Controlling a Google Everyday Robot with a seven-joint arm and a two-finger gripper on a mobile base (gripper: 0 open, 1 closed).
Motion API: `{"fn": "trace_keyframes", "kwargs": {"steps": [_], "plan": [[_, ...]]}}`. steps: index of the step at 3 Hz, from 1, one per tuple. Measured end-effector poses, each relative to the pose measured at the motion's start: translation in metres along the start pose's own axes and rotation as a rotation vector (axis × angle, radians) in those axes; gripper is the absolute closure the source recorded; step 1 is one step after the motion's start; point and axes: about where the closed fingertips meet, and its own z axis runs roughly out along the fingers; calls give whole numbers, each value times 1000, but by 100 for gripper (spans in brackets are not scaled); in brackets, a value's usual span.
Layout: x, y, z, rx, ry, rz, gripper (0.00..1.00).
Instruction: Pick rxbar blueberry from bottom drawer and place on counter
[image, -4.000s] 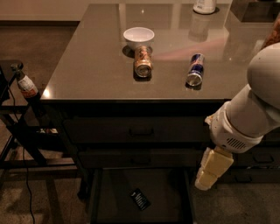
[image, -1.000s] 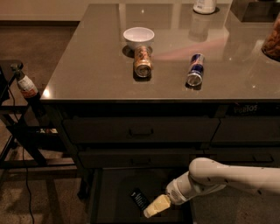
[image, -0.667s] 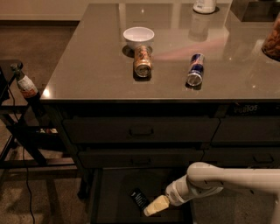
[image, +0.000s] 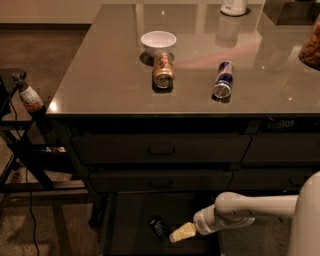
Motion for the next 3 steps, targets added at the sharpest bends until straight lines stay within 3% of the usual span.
{"fn": "trace_keyframes", "kwargs": {"steps": [1, 2, 3], "plan": [[0, 0, 0, 0, 0, 0, 0], [1, 5, 33, -30, -15, 19, 0], [-14, 16, 93, -59, -59, 51, 0]]}}
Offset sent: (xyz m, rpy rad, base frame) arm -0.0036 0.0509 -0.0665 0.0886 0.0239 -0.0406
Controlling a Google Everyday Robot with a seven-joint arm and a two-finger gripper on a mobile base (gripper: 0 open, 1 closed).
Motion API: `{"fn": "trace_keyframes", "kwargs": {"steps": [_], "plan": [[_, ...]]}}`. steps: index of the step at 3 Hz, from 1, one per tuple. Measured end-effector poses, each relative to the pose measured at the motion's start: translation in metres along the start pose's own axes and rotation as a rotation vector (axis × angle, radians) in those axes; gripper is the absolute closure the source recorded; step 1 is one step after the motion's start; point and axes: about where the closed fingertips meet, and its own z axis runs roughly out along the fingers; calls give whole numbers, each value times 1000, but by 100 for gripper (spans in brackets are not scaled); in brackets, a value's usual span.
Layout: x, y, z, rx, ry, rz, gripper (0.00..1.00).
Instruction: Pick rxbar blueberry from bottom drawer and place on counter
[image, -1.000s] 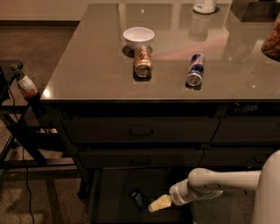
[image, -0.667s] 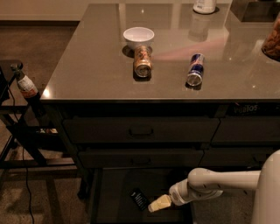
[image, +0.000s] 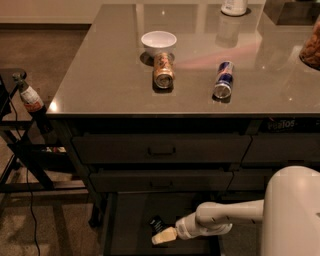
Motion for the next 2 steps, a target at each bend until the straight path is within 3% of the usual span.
{"fn": "trace_keyframes", "kwargs": {"steps": [2], "plan": [[3, -4, 17, -5, -10, 6, 0]]}}
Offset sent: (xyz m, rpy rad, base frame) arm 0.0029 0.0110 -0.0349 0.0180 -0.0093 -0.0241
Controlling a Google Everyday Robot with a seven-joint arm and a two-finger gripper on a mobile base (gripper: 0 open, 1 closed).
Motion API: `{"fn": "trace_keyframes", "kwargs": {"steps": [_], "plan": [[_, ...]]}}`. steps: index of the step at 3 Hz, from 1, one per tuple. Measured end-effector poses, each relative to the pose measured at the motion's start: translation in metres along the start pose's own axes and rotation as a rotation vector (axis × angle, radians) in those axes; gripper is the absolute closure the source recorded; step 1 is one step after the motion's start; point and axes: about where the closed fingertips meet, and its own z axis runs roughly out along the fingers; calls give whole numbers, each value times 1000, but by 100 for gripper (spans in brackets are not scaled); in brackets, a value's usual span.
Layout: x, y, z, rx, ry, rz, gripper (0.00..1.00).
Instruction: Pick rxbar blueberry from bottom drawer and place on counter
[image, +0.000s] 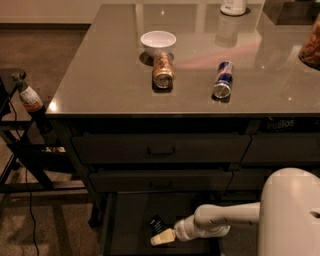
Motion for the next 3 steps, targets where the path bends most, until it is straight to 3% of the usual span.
{"fn": "trace_keyframes", "kwargs": {"steps": [2, 3], "plan": [[-16, -24, 35, 51, -94, -25, 0], [-16, -24, 35, 51, -94, -26, 0]]}}
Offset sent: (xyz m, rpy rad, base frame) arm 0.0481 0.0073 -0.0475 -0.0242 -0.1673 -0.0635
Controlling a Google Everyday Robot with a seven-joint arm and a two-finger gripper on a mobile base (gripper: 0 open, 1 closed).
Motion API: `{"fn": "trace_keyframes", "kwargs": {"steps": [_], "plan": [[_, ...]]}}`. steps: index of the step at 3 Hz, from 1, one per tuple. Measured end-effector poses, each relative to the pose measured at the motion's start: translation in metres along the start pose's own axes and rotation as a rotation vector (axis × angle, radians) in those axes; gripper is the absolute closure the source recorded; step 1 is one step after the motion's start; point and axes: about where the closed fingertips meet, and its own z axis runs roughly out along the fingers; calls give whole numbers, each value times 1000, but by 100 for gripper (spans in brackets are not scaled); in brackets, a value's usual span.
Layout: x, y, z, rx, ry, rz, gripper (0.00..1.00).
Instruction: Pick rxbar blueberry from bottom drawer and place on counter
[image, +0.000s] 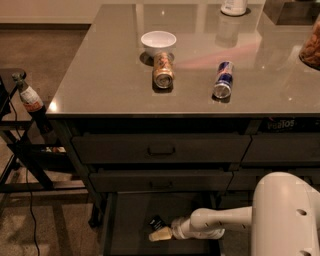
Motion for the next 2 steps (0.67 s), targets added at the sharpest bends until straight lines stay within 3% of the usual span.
{"fn": "trace_keyframes", "kwargs": {"steps": [2], "plan": [[5, -7, 47, -15, -31, -34, 0]]}}
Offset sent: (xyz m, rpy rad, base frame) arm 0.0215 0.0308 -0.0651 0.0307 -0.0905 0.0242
